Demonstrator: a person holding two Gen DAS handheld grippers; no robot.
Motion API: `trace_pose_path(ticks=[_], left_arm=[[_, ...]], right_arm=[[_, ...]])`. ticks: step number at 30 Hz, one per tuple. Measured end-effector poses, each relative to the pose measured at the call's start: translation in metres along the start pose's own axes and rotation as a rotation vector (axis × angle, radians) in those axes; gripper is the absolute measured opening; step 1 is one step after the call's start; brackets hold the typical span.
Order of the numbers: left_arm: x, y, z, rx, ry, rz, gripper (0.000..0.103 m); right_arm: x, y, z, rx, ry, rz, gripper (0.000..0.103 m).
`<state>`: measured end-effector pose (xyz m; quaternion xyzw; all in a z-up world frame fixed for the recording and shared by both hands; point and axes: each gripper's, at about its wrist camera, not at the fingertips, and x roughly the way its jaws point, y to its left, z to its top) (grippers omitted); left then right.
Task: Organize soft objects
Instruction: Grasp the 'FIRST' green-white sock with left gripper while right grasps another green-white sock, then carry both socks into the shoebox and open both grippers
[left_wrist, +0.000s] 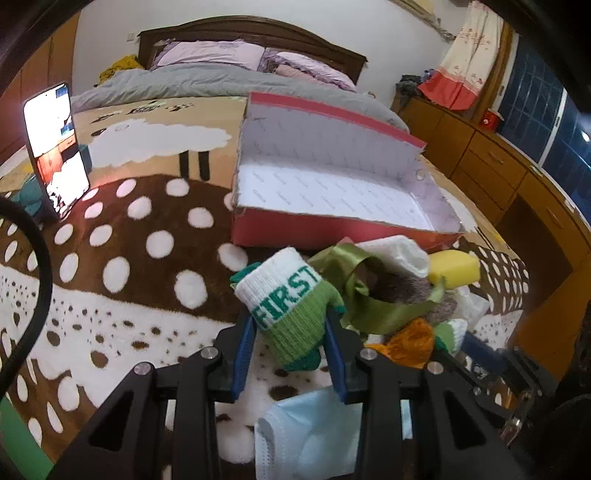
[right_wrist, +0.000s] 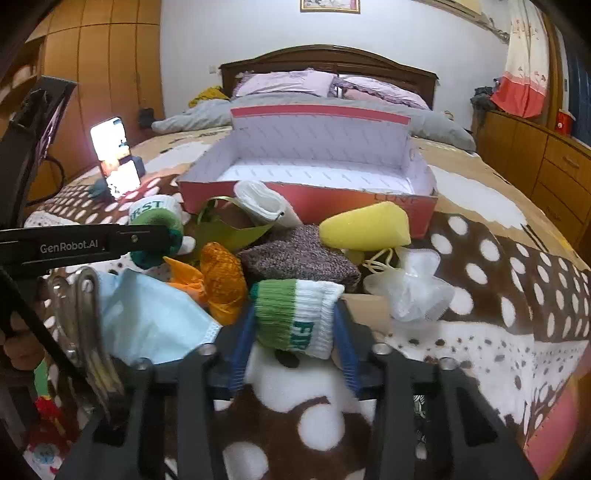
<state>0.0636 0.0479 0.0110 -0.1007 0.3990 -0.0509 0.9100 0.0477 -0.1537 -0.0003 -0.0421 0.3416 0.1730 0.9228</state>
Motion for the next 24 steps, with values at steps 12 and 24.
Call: trace_pose_path(ticks=[12, 24], left_arm=[[-0.02, -0.01, 0.006, 0.013, -0.048, -0.002, 0.037], [-0.042, -0.019, 0.012, 0.03, -0.102, 0.004, 0.037]], right_arm=[[-0.036, -0.001, 0.002, 0.012, -0.072, 0.084, 0.022], [-0.06, -0.007, 0.009, 0.017, -0.129, 0.115, 0.021]])
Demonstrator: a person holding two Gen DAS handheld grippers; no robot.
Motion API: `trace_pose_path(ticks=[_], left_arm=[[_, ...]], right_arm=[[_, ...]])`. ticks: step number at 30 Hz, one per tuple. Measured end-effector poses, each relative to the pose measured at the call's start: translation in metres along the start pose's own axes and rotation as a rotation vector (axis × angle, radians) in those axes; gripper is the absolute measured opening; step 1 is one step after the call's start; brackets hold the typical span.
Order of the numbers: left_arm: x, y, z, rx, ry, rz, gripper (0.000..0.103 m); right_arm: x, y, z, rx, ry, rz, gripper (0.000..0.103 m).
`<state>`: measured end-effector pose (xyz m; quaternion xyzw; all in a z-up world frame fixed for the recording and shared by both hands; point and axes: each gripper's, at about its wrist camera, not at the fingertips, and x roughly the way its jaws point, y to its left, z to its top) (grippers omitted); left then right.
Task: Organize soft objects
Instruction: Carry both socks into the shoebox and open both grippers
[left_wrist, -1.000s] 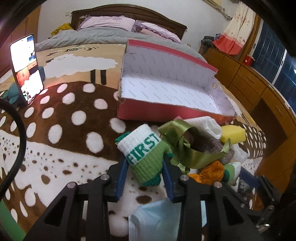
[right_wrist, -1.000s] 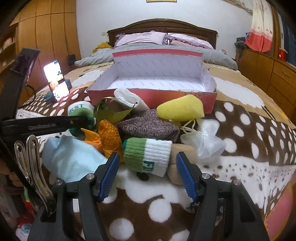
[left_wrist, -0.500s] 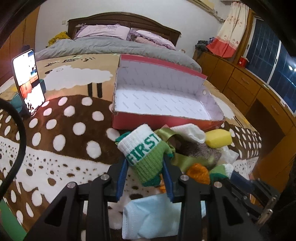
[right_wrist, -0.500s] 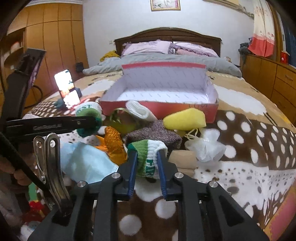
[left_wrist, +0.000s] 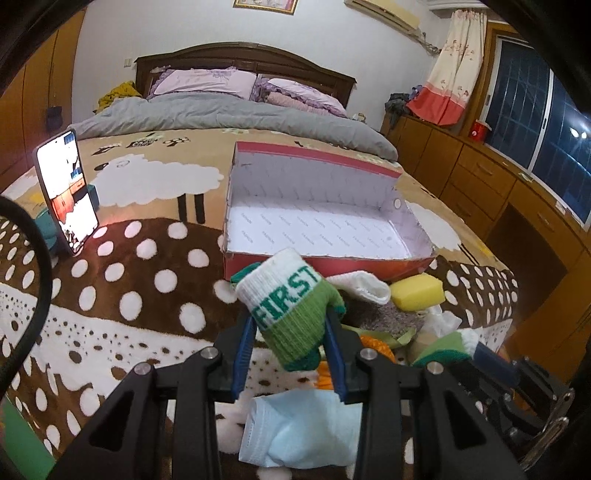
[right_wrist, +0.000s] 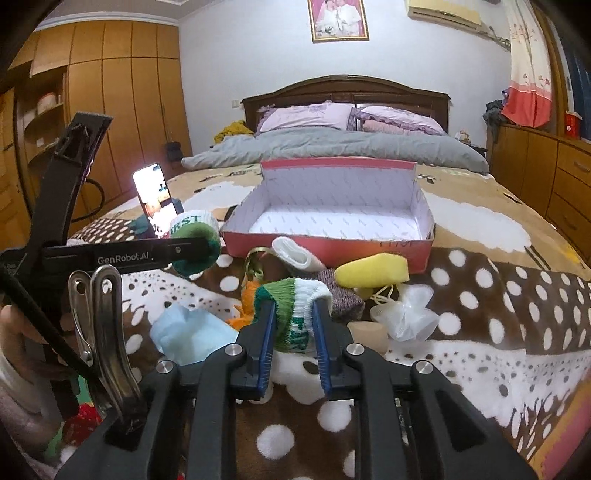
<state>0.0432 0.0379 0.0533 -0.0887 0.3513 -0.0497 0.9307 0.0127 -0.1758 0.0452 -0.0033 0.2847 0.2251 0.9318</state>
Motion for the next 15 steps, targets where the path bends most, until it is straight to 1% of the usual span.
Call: trace_pose_path(ticks=[11, 15], left_arm=[[-0.017, -0.009, 0.007, 0.02, -0.038, -0.008, 0.037], [-0.02, -0.012, 0.012, 0.025, -0.045, -0.014, 0.037]], right_arm=[[-0.015, -0.007, 0.008, 0.007, -0.041, 0.012, 0.021], [-0.015, -0.011, 0.014, 0.012, -0.041, 0.018, 0.021]])
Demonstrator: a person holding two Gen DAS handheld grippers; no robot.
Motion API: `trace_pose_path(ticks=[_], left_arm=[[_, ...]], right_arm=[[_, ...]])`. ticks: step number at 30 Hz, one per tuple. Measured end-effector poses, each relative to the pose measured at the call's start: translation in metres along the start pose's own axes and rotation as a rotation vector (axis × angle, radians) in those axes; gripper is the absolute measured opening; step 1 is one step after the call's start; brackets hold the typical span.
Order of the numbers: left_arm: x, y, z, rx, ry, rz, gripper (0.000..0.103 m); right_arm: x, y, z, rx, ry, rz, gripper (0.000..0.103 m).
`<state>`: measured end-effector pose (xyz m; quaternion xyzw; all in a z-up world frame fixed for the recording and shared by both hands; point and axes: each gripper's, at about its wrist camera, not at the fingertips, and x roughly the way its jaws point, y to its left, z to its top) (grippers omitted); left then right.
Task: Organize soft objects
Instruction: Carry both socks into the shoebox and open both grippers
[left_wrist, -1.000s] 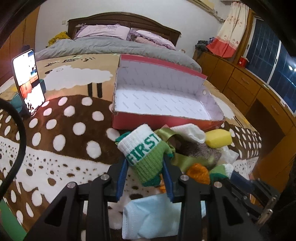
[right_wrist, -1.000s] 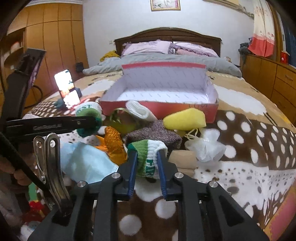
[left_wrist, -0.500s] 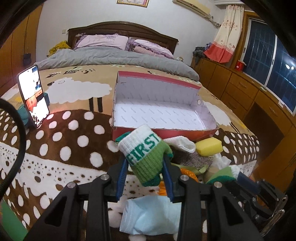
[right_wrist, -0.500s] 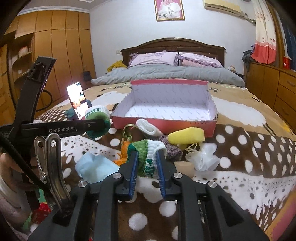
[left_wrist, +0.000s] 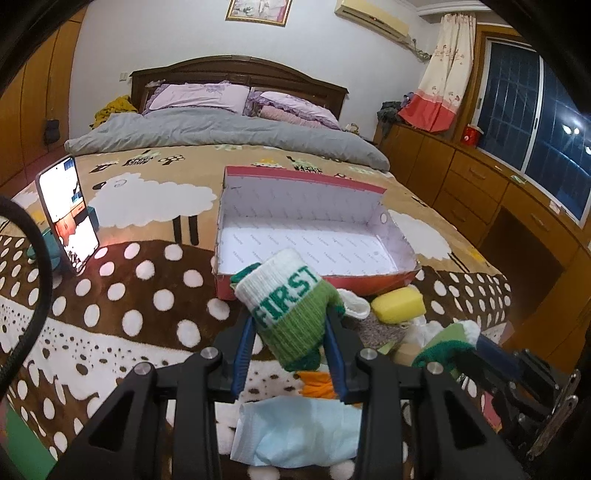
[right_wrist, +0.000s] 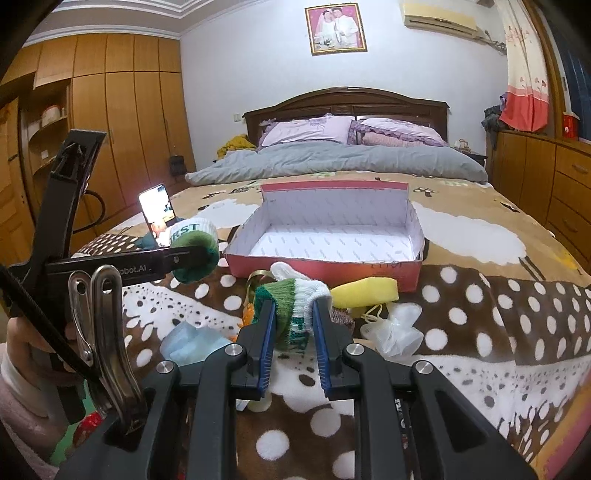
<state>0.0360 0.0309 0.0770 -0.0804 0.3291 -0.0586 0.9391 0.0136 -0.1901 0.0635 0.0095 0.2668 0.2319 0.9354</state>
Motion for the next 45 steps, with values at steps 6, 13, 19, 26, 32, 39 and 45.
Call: trace_pose_path(ticks=[6, 13, 19, 26, 32, 39, 45], left_arm=[[0.005, -0.003, 0.015, 0.011, -0.015, 0.0, 0.037], [0.024, -0.009, 0.032, 0.029, -0.003, 0.006, 0.037], [0.042, -0.008, 0.044, 0.027, 0.001, 0.01, 0.037], [0.07, -0.004, 0.058, 0.037, 0.006, 0.032, 0.037], [0.101, 0.003, 0.061, 0.035, 0.048, 0.044, 0.037], [0.133, 0.013, 0.057, 0.029, 0.114, 0.062, 0.037], [0.151, 0.02, 0.051, 0.022, 0.154, 0.072, 0.037]], right_arm=[[0.002, -0.008, 0.013, 0.009, -0.009, 0.01, 0.021], [0.012, -0.018, 0.034, -0.008, -0.013, 0.012, 0.021], [0.028, -0.031, 0.054, 0.015, -0.007, 0.027, 0.021], [0.052, -0.043, 0.074, 0.003, -0.014, -0.006, 0.021], [0.083, -0.059, 0.079, 0.029, 0.019, -0.028, 0.021], [0.112, -0.074, 0.077, 0.053, 0.07, -0.056, 0.021], [0.13, -0.081, 0.069, 0.059, 0.117, -0.086, 0.021]])
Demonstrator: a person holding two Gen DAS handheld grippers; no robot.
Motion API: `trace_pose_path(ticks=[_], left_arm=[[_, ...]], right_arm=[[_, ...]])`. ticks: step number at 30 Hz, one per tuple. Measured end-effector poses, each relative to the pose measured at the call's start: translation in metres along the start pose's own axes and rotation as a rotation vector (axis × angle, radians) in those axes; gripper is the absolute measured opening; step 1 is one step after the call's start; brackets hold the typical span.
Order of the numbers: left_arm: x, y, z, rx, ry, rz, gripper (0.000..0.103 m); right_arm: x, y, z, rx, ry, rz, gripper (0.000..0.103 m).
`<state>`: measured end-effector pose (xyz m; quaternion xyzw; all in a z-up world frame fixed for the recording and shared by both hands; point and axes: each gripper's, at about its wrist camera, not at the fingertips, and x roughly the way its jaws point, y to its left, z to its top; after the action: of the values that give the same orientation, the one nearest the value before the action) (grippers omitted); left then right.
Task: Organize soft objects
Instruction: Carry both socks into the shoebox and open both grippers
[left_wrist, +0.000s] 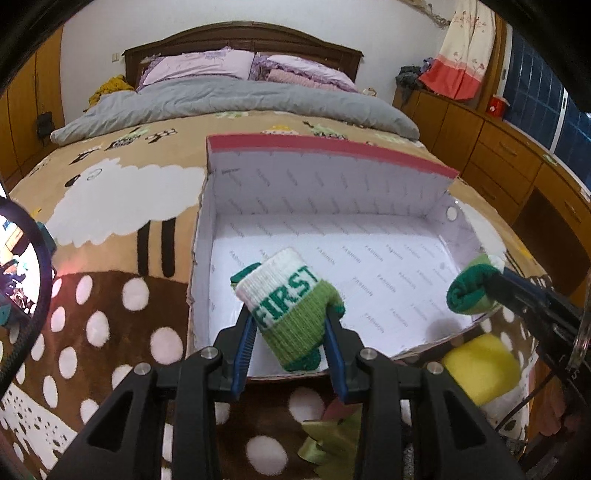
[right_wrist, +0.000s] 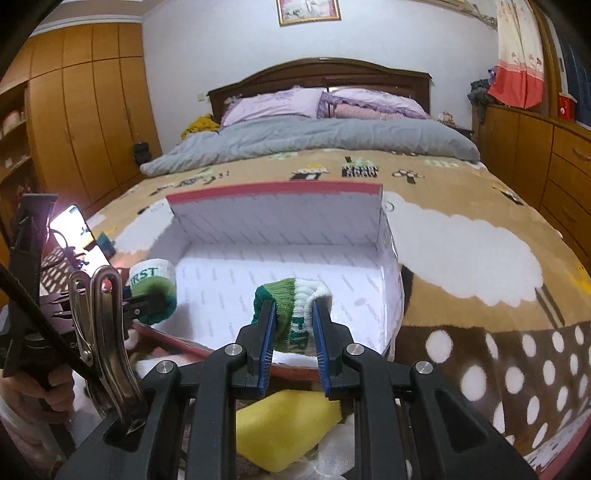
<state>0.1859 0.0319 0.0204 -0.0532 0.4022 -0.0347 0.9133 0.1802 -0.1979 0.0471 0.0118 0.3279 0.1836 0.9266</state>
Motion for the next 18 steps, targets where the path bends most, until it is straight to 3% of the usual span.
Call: trace_pose_path(ticks=[13, 18], left_arm=[[0.01, -0.003, -0.002, 0.016, 0.035, -0.002, 0.038], [0.005, -0.006, -0.003, 0.027, 0.025, -0.002, 0.046]], right_arm=[[0.018, -0.01, -0.011, 0.054, 0.083, -0.01, 0.023], [0.015, -0.01, -0.01, 0.056, 0.077, -0.009, 0.028]])
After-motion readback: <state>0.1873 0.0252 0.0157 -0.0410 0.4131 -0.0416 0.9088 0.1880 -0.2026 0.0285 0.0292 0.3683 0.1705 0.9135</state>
